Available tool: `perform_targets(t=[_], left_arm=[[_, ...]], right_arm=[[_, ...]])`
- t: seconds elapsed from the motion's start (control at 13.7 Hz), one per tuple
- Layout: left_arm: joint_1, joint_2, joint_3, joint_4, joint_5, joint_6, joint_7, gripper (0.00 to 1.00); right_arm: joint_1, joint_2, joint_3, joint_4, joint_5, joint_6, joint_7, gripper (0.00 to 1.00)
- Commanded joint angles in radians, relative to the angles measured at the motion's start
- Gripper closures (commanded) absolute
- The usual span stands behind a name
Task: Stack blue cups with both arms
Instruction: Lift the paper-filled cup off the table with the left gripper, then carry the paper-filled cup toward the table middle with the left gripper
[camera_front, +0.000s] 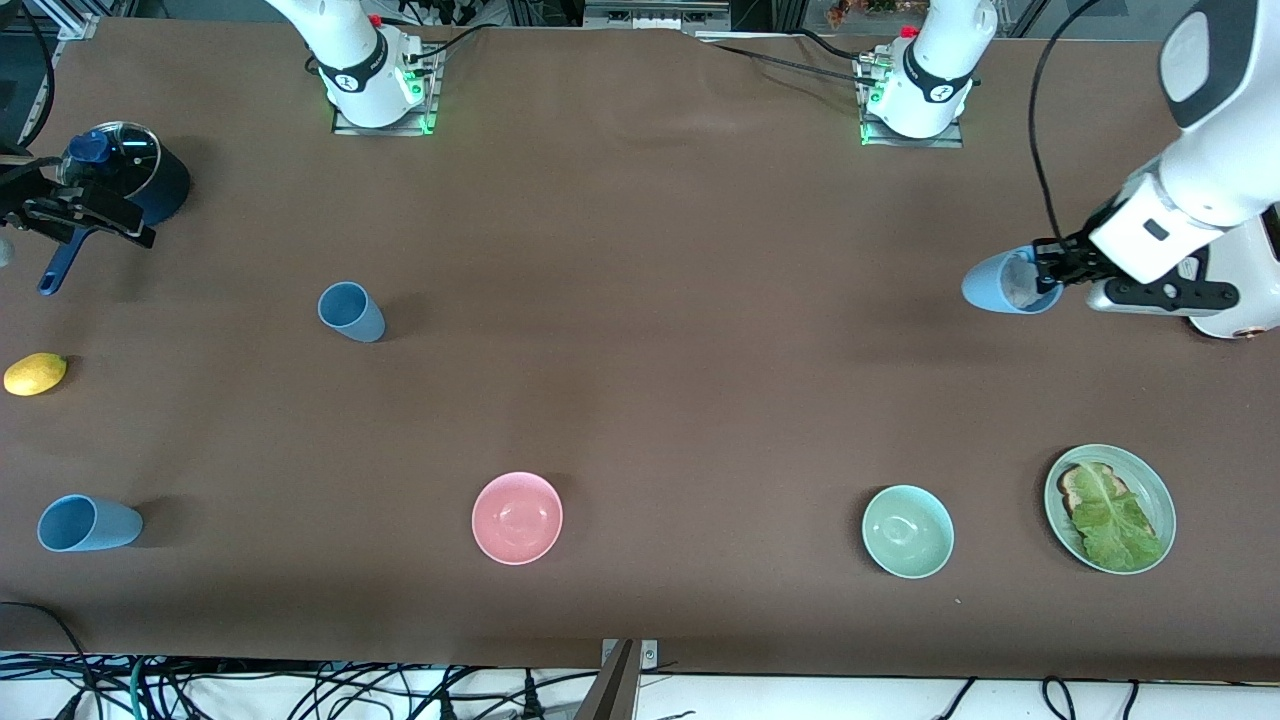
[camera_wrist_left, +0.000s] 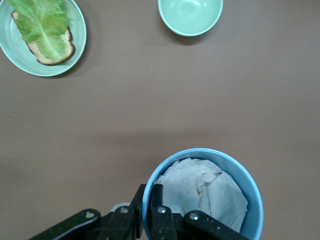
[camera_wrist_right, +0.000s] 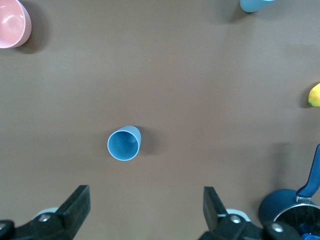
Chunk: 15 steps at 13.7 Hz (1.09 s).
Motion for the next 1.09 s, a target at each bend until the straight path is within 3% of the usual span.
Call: perform_targets(t=[0.0, 0.29, 0.66, 1.02], left_arm=[[-0.021, 0.022, -0.073, 0.062, -0.038, -0.038, -0.182, 1.00], [-0.171, 0.055, -0.093, 0.091, -0.051, -0.034, -0.475, 1.00], [-0.410, 0.218, -0.087, 0.252, -0.038, -0.025, -0.872, 1.00], [-0.536, 0.363, -0.084, 0.291, 0.052, 0.136, -1.124, 1.00]], right_arm=[[-0.002, 0.004, -0.012, 0.015, 0.000, -0.016, -0.029, 0.00], [-0.002, 0.004, -0.013, 0.013, 0.000, -0.017, -0.029, 0.00], [-0.002, 0.007, -0.027, 0.013, 0.000, -0.017, -0.031, 0.00], [0.006, 0.019, -0.021, 0.010, -0.002, -0.029, -0.023, 0.00]])
